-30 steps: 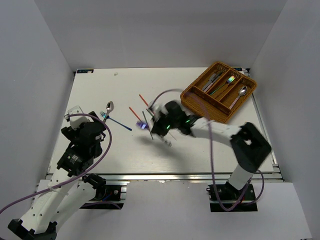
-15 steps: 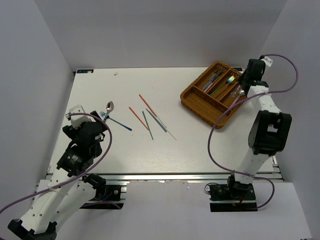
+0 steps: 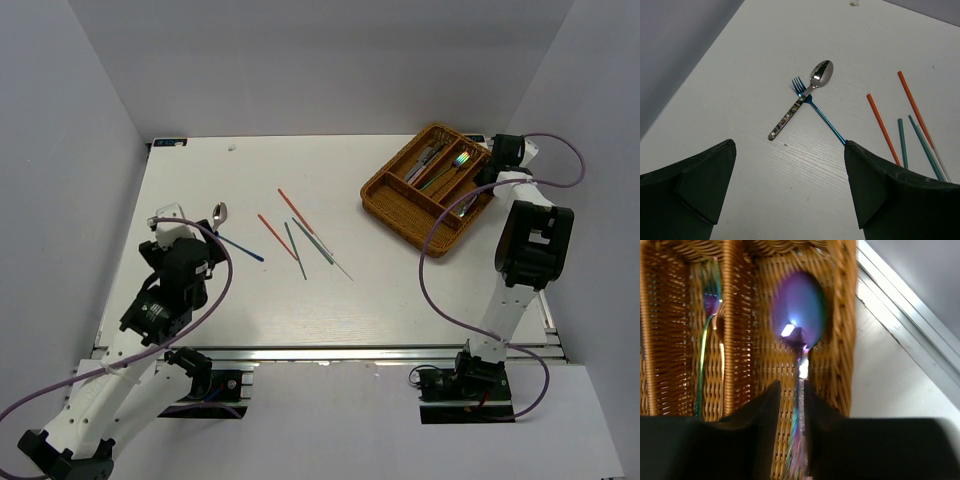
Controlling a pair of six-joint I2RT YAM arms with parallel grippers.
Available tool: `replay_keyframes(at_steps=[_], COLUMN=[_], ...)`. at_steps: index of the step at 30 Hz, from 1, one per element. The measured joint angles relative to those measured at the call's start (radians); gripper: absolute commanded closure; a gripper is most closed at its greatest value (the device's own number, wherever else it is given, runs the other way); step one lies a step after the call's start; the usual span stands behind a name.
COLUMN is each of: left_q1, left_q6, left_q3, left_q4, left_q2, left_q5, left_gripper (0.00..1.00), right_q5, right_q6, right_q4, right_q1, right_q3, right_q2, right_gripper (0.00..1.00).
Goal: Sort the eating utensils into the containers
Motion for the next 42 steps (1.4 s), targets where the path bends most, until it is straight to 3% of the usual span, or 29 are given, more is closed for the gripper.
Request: replay_keyframes(at_steps=[1,2,5,8,13,20,26,32,42], left_q1=[0.000,0.000,0.000,0.000,0.039,0.293,0.486,0.505,0.506], left_q6=[0.003,0.006,0.013,0.019,0.026,0.068,0.100,0.143,0.163], left_q3=[0.000,0.000,-0.001,-0.001,0.019,0.268,0.287,0.266,0.245], left_q4=[0.003,0.007,0.011,0.013,0.024,0.056,0.141,0.169,0.198], left_q2=[0.005,0.010,0.026,0.049,0.179,0.644,0.863,1.005,1.024], left_q5=[0.009,0.017,0.032,0.040,0.069,0.267,0.511,0.670,0.643], left_gripper=[0.02,0.02,0.02,0.02,0.02,0.02,0.24,0.31,0.37], right_q5=[-0.004,-0.010,-0.021,-0.030,-0.096,-0.423,-0.634,-0.729,-0.803], right_q6=[0.003,0.002,0.001,-0.011,-0.031,-0.062,-0.035,-0.018,-0.016], right_q4=[0.000,0.000,-0.002,-0.008,-0.026,0.128,0.266,0.270,0.323], right_q1=[0.000,0.000,0.000,0.002,0.014,0.159,0.221,0.281,0.283], right_q3=[0.009,0.018,0.056,0.090,0.034,-0.333,-0.625,-0.735,-0.739], right_q2=[0.006,0.011,0.023,0.024,-0.076,-0.566,-0.809,-0.858,-0.906], right_gripper=[0.61,0.44,0.24,0.20,0.19,0.17,0.16,0.14,0.13])
